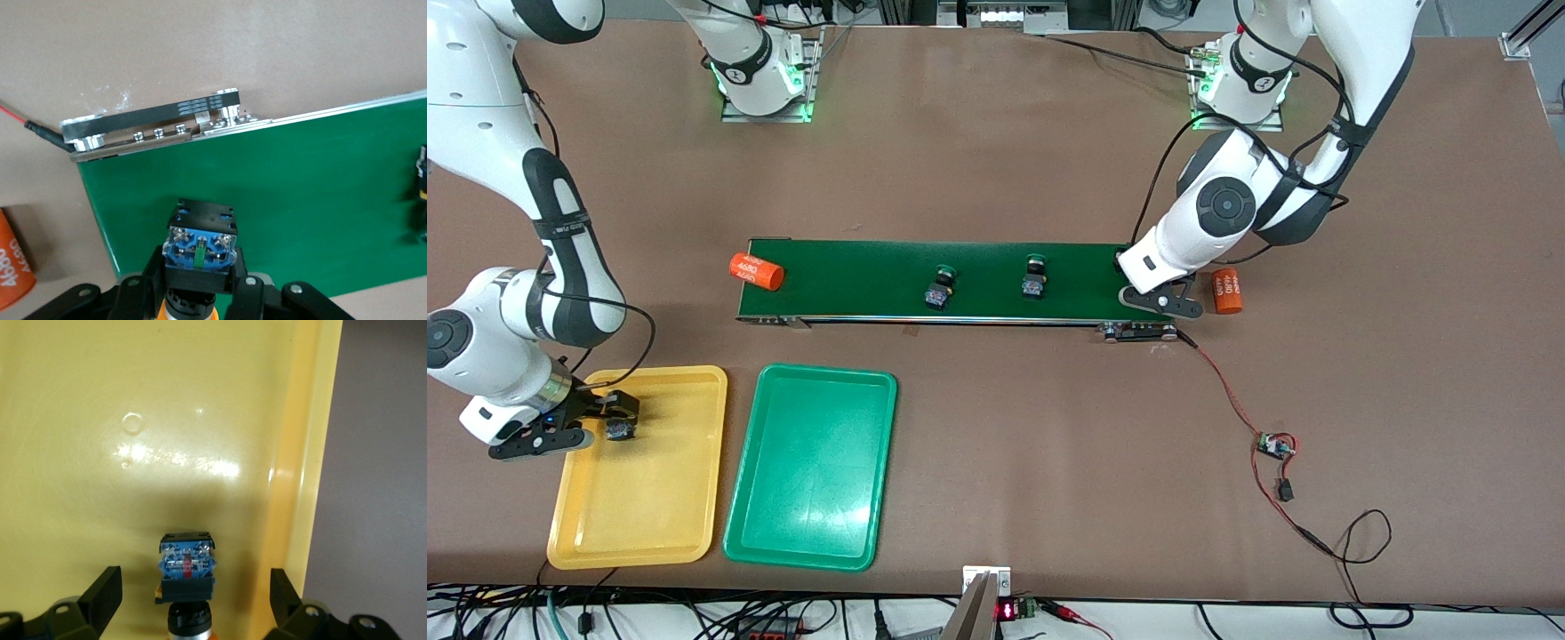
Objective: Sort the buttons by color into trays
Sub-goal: 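Release the button in the yellow tray while the left gripper places one, then return the right gripper to the belt while the left gripper grasps the cylinder, then grasp a belt button with the right gripper while the left gripper carries the cylinder, then lift the green button with the right gripper while the left gripper places the cylinder, then release the button in the green tray while the left gripper withdraws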
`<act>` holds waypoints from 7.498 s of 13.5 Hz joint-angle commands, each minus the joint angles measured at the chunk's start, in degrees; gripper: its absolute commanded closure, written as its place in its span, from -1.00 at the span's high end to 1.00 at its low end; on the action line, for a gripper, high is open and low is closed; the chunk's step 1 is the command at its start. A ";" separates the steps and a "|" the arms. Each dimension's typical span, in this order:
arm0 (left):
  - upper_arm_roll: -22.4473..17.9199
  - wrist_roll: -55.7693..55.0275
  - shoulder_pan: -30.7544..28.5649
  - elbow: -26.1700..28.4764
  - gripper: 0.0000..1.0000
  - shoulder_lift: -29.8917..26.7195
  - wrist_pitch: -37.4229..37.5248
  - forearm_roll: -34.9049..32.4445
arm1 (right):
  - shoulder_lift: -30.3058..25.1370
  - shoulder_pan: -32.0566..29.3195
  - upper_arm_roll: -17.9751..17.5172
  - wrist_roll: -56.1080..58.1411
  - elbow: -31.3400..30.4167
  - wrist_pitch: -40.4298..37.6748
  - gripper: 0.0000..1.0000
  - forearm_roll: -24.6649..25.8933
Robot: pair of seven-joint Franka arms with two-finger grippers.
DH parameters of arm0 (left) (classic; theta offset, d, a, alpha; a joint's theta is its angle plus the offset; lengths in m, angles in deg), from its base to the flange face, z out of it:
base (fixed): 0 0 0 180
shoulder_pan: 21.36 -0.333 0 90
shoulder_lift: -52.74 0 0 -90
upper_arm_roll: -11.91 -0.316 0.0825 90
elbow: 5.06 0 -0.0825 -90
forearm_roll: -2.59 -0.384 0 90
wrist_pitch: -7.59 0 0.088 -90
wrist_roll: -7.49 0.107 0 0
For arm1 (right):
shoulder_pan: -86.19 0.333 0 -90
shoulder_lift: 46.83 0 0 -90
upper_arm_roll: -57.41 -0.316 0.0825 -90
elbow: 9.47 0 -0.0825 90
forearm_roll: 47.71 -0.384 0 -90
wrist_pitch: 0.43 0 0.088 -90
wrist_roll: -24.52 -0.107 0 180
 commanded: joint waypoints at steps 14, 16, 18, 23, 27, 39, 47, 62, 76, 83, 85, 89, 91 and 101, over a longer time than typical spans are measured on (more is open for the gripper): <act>-0.97 -3.22 -6.13 -1.77 1.00 -5.26 -1.45 1.27 | -11.64 2.58 -4.23 -15.90 -0.67 -21.47 1.00 -1.08; -1.05 -1.30 -11.93 -1.33 1.00 -5.54 1.26 1.09 | -13.13 3.01 -4.23 -16.00 -0.58 -23.58 1.00 -1.08; -1.05 3.97 -16.50 -0.98 1.00 -5.10 4.86 1.09 | -15.06 4.24 -4.23 -16.61 -0.67 -26.56 1.00 -1.26; -1.05 8.12 -22.41 2.79 1.00 -4.40 5.14 1.00 | -21.56 6.97 -4.23 -19.16 -1.19 -35.61 1.00 -6.26; -1.05 9.78 -22.41 3.33 1.00 -1.67 4.88 0.56 | -27.63 7.41 -4.23 -23.02 -5.57 -39.50 1.00 -11.98; -1.14 10.23 -22.41 4.82 1.00 4.74 2.68 0.56 | -45.83 11.37 -18.01 -43.59 -34.31 -24.14 1.00 -16.02; -1.14 10.23 -22.41 4.82 0.16 6.59 2.68 0.56 | -43.21 11.45 -23.04 -47.38 -41.36 -11.73 1.00 -14.88; -0.17 36.57 -9.79 -1.24 -1.00 -5.36 7.96 1.00 | -31.60 12.07 -22.95 -47.11 -41.01 -1.62 1.00 -7.23; 0.00 74.74 2.55 -1.15 -1.00 -2.38 3.39 -14.37 | -27.12 11.10 -22.51 -46.94 -40.66 2.25 -0.54 -6.44; -0.17 75.35 2.46 -0.45 1.00 -0.79 2.68 -14.29 | -28.26 9.09 -21.63 -40.98 -26.28 -14.94 -0.65 -6.18; -0.09 75.44 2.37 -0.54 1.00 -1.66 2.77 -14.29 | -27.82 8.56 -21.45 -39.47 -21.34 -17.26 -0.65 -6.09; -2.19 75.36 -0.96 -2.11 1.00 -3.43 1.81 -12.89 | -22.48 8.91 -20.66 -38.33 -12.73 -17.09 -0.65 -1.09; -4.38 75.53 -2.63 -5.36 1.00 -3.77 1.63 -12.71 | -19.05 9.52 -19.09 -35.97 -10.00 -16.30 -0.65 -0.12; -7.12 47.28 -2.64 -19.86 1.00 -7.20 23.76 -3.57 | -3.13 16.90 -9.50 -31.11 -0.49 0.13 -0.64 2.77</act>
